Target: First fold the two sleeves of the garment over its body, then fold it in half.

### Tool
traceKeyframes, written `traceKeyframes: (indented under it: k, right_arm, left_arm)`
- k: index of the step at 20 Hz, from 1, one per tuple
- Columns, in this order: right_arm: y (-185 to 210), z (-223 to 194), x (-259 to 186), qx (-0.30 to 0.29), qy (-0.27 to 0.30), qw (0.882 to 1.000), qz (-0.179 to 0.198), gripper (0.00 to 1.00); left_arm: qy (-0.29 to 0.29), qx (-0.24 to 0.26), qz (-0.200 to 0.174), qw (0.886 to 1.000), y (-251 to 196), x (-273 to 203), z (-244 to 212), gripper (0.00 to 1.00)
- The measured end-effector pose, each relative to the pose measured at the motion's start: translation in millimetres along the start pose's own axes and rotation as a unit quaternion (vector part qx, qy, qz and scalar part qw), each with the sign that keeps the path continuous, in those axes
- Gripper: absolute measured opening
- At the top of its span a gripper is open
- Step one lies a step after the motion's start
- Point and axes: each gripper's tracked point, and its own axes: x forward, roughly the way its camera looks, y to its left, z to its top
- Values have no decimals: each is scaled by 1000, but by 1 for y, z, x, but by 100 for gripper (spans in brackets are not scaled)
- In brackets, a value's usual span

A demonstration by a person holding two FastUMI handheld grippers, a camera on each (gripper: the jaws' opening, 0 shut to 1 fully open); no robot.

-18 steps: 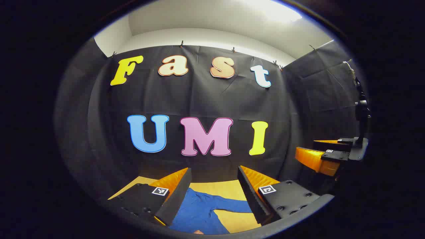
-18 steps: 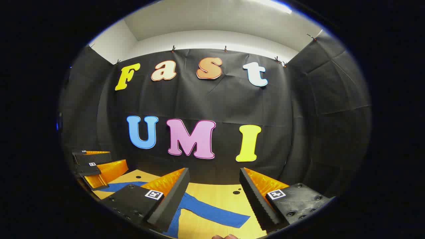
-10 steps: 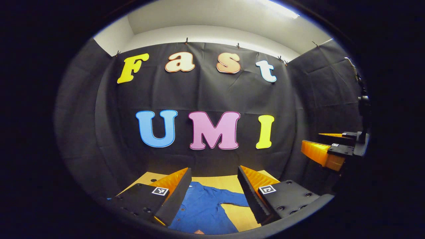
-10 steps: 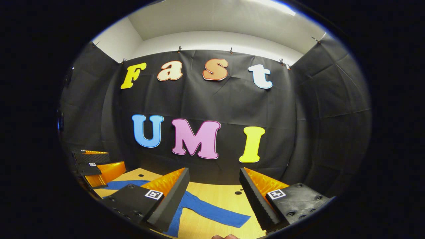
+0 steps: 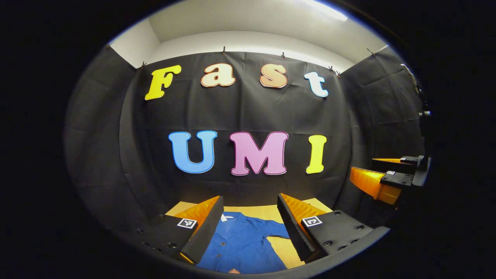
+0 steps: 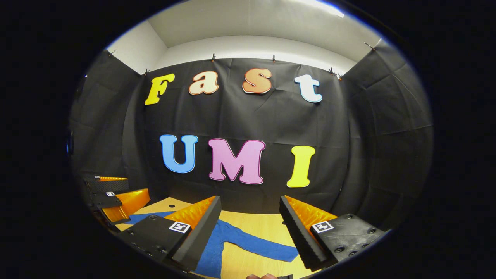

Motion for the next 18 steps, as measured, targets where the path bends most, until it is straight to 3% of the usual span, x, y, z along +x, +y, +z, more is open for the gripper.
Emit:
traceKeyframes:
  k: [9, 18]
  right_arm:
    - [16, -11, 11, -16, 13, 1000, -4, 97]
    - [-15, -41, 51, -27, 72, 997, -19, 96]
  left_arm:
    - [9, -7, -2, 1000, 28, 7, -10, 81]
    - [25, -15, -21, 999, 37, 33, -27, 81]
